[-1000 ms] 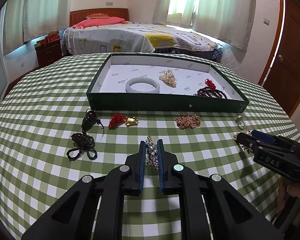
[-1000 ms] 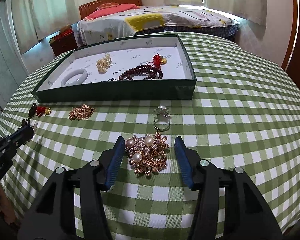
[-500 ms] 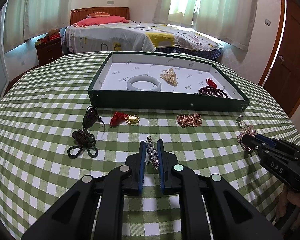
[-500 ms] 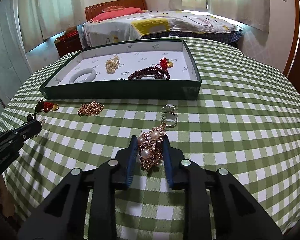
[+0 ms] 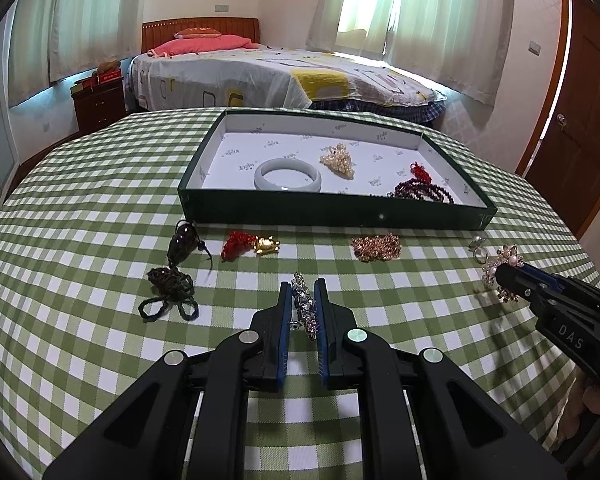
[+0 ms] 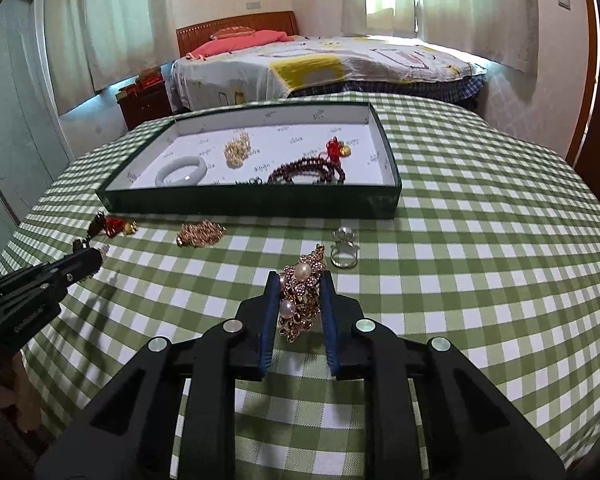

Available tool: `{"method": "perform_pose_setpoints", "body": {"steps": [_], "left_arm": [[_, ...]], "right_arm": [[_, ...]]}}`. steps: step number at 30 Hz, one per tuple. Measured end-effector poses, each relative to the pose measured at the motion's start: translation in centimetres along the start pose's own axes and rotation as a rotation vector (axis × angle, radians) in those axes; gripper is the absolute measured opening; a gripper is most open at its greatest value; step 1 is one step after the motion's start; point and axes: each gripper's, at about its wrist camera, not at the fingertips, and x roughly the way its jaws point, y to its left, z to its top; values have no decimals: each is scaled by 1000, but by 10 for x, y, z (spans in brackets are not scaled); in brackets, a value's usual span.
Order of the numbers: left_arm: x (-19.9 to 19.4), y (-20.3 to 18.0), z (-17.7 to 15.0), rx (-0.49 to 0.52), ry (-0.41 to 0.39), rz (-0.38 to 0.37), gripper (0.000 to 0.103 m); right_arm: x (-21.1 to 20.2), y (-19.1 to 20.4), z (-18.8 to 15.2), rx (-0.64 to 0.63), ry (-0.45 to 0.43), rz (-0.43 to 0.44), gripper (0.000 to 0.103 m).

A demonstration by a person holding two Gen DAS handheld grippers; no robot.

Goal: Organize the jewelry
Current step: 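Carry both brooches into the green box and open both tools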

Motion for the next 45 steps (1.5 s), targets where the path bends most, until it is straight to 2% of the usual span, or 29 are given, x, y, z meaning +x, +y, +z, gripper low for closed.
{"method": "perform_pose_setpoints", "body": {"steps": [7,15,22,27,31,34,39,45], "left_arm": [[-12,0,20,3,-48,-12,12],[-17,-3,65,20,-126,-39,12],[-6,-3,105,49,-186,-42,12],[18,-2,132,61,-195,-34,12],[44,2,146,64,-180,-20,12],[68,6,152,67,-143,-9,12],[119,11,155,72,-25,-3,12],[159,20,150,37,112,1,12]], "right_arm": [[-16,4,21,-8,-62,18,20],[-22,14,64,-42,-152,39,20],[-9,21,114,-75,-232,55,20],[15,21,144,-79,-249,58,20],[49,16,159,-63,-209,61,20],[86,10,164,-43,-141,66,20],[133,7,161,-48,-44,46,20],[161,6,155,-40,42,44,20]]}}
